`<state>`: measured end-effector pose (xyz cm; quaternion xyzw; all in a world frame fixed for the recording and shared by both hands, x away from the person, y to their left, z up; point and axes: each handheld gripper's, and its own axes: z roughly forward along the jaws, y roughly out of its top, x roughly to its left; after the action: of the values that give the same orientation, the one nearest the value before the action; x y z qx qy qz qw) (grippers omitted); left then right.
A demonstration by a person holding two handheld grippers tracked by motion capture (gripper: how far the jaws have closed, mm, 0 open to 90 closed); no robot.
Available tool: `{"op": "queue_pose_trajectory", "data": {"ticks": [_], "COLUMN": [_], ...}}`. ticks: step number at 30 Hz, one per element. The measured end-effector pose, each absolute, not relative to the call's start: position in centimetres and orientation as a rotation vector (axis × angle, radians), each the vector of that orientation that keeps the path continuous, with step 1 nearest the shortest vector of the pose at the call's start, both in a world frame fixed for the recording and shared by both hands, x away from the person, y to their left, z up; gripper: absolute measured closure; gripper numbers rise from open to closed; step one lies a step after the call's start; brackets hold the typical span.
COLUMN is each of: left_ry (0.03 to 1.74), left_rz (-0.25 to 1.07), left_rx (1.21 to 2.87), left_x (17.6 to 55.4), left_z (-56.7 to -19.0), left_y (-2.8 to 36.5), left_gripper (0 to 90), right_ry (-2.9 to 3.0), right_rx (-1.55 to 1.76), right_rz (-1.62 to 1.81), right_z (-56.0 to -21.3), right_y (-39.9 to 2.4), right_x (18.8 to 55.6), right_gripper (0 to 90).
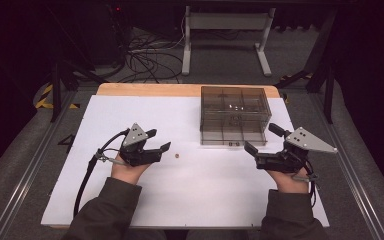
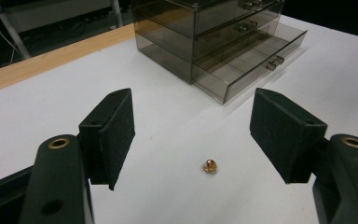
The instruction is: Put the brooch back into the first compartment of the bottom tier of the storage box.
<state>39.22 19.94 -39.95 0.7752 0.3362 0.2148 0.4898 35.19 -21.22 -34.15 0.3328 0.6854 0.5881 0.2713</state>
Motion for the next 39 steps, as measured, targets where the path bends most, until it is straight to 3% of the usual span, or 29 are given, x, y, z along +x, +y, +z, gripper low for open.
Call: {"op": "queue_pose_trajectory", "data": {"ticks": [39], "left_ry": [0.872], "left_rz": [0.4], "left_rx": [2.012], "left_x": [41.7], "left_z": [-44.3], "left_y": [17.5], "left_gripper": [43.4], "right_ry": [1.854], "right_rx": [0.891], "right_rz": [1.572], "right_z": [-34.3], "right_y": [-21.1], "right_x": [35.3], "right_gripper": [0.9]}}
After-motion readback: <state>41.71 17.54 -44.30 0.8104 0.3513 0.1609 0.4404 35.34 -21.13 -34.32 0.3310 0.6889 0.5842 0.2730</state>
